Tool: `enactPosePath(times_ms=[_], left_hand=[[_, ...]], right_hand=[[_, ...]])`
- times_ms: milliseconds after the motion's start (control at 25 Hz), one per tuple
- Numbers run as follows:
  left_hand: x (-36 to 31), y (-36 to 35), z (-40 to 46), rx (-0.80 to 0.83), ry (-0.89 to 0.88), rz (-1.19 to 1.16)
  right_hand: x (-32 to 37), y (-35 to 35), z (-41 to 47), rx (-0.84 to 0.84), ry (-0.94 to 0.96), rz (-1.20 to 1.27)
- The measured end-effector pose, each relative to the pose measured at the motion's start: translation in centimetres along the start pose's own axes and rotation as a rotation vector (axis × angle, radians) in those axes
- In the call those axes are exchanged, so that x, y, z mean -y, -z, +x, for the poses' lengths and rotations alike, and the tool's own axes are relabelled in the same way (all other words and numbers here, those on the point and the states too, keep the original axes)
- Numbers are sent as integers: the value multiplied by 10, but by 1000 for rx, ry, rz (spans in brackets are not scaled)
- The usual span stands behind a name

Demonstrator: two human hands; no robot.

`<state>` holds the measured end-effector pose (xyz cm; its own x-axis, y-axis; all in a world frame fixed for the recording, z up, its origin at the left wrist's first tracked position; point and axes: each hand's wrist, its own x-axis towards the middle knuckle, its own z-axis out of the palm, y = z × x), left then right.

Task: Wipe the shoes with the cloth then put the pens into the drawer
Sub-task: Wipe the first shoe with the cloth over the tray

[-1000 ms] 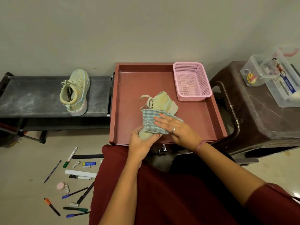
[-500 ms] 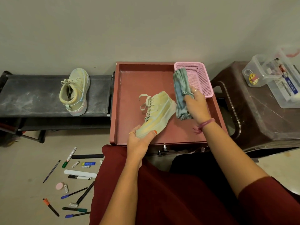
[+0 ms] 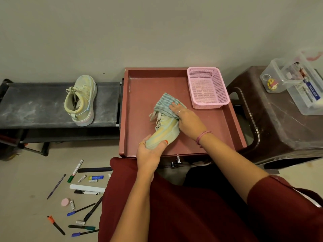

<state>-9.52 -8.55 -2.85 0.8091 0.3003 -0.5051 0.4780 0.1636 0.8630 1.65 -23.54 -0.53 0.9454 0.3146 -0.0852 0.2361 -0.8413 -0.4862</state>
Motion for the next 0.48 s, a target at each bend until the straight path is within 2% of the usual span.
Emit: enactPosePath(times_ms=[80, 160, 360, 480], left_hand=[[-1, -1, -2, 2, -2, -11], [-1, 0, -1, -5, 8, -15], [-1, 4, 5, 0, 15, -7], [0, 3, 5, 9, 13, 4]], right_hand=[[0, 1, 11, -18, -106, 41], [6, 2, 8, -28, -119, 111], [31, -15, -63, -53, 32, 283], [17, -17, -60, -78, 153, 129]])
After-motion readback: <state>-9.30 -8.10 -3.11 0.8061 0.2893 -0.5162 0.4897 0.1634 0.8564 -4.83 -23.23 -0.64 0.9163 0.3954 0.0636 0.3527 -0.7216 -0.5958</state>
